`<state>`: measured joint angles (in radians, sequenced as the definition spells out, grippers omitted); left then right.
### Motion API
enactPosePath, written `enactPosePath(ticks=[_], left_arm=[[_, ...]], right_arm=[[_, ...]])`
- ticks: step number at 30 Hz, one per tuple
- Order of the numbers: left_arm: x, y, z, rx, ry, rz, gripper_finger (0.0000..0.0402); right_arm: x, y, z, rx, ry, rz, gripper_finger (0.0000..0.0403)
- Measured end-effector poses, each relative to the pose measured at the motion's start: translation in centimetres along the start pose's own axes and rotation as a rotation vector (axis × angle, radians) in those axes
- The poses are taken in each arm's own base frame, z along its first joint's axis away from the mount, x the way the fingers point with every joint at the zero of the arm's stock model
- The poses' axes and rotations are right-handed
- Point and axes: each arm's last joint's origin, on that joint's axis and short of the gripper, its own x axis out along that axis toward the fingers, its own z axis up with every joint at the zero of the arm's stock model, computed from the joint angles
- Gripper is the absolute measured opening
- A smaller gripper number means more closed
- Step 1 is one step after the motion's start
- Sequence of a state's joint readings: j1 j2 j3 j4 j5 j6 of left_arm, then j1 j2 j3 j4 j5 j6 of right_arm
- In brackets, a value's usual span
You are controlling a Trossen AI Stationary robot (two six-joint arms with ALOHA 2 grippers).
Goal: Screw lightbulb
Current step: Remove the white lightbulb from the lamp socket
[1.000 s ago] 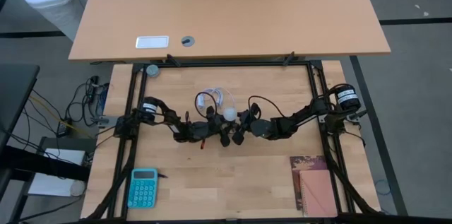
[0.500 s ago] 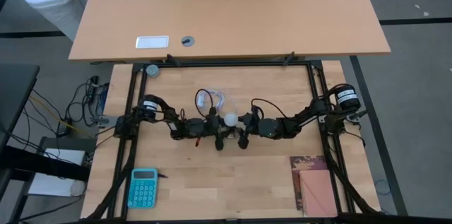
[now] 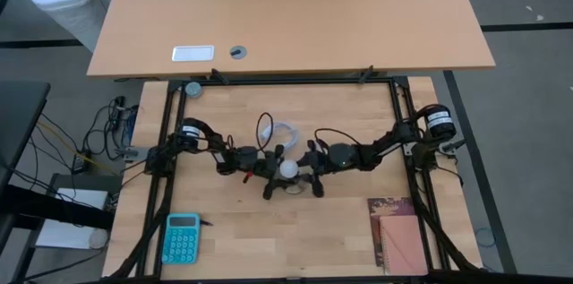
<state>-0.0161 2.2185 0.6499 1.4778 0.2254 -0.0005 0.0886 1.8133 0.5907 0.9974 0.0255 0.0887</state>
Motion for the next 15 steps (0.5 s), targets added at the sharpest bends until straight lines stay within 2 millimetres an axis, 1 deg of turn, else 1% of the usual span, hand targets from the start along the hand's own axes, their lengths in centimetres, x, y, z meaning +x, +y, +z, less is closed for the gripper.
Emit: enactPosePath(ticks=[3,8,15], left_arm=[[0.0,-0.1,0.1,-0.004,-0.012,-0.062,0.0194],[0.0,-0.2,0.2,-0.004,-0.02,-0.107,0.0194],[0.0,-0.2,0.2,0.0,-0.026,-0.112,0.0193]], right_arm=[[0.0,-0.3,0.1,-0.004,0.005,0.067,0.0164],[0.0,-0.9,0.2,-0.024,0.005,0.165,0.0164],[0.0,-1.3,0.2,-0.034,0.003,0.194,0.0164]])
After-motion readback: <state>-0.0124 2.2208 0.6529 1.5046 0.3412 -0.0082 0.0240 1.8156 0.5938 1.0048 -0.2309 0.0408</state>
